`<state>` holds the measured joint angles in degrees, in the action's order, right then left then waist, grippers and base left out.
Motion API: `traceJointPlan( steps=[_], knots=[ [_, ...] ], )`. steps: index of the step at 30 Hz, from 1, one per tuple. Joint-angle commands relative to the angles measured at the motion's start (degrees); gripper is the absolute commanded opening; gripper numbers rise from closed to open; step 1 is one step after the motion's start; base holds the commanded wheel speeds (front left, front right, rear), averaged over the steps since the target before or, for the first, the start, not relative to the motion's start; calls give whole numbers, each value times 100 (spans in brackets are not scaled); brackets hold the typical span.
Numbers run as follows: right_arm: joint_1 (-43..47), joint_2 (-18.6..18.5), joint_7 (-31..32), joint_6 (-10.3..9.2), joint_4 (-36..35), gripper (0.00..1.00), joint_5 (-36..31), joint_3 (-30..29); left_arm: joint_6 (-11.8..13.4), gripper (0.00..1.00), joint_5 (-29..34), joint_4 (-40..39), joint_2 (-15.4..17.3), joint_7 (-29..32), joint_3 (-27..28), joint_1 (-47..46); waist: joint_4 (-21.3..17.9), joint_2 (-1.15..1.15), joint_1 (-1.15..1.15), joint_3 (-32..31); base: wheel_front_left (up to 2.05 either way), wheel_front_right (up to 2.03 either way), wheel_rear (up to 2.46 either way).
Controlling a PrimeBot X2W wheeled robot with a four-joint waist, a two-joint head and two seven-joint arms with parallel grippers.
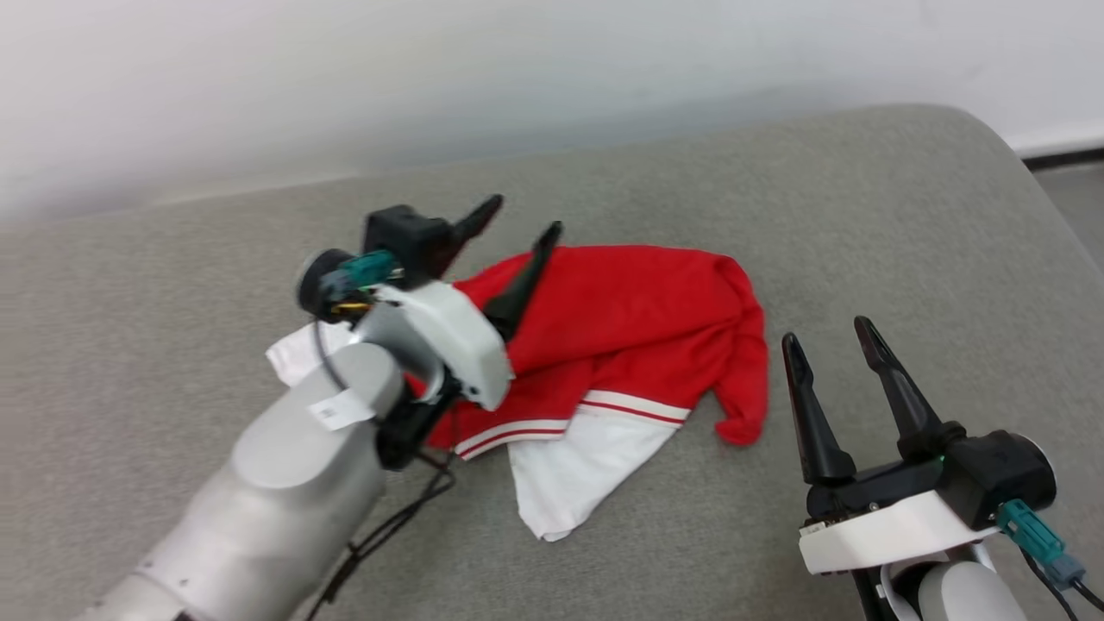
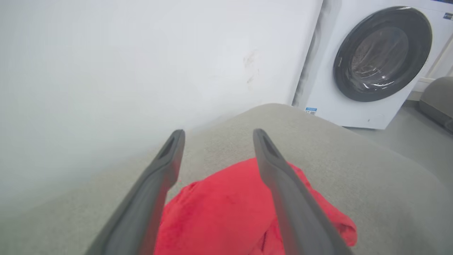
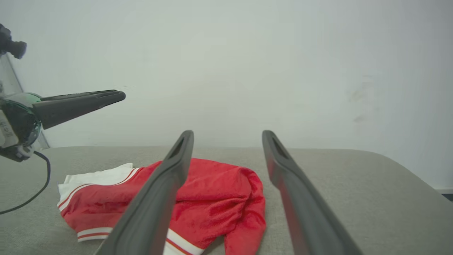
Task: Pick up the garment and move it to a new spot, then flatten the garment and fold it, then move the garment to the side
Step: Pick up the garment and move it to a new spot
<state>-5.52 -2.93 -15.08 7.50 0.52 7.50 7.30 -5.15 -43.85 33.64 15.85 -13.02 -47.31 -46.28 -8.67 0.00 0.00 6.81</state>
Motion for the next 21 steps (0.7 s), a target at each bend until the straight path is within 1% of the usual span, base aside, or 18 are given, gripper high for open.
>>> traceJointPlan(
  steps=[1, 2, 4, 6, 8, 11, 14, 16, 21],
  knots=[
    [65, 10, -12, -2, 19, 100, -42, -23, 0, 100, 102, -162, 156, -113, 97, 137, 252, 0, 0, -213, 0, 0, 0],
    [103, 10, -13, -2, 31, 100, -49, -32, -10, 100, 146, -326, 298, -167, 193, 226, 311, 0, 0, -249, 0, 0, 0],
    [140, 10, -13, -2, 45, 100, -59, -55, 148, 100, 316, -689, 612, -213, 516, 429, 412, 0, 0, -289, 0, 0, 0],
    [190, 10, -13, -2, 50, 100, -58, -70, 297, 100, 536, -1256, 831, -223, 987, 780, 501, 0, 0, -322, 0, 0, 0],
    [239, 10, -12, -2, 67, 100, -57, -77, 452, 100, 806, -1798, 1022, -213, 1424, 1305, 571, 0, 0, -356, 0, 0, 0],
    [253, 10, -13, -2, 79, 100, -56, -84, 604, 100, 1158, -2537, 1186, -216, 2014, 2087, 643, 0, 0, -403, 0, 0, 0],
    [294, 10, -13, -2, 83, 100, -54, -98, 724, 100, 1455, -3095, 1163, -217, 2470, 2929, 701, 0, 0, -426, 0, 0, 0],
    [322, 10, -13, -2, 85, 100, -40, -101, 762, 100, 1620, -3414, 1060, -218, 2776, 3395, 742, 0, 0, -443, 0, 0, 0],
    [361, 10, -13, -2, 110, 100, -38, -88, 769, 100, 1961, -3938, 596, -218, 3344, 4316, 811, 0, 0, -486, 0, 0, 0]
  ],
)
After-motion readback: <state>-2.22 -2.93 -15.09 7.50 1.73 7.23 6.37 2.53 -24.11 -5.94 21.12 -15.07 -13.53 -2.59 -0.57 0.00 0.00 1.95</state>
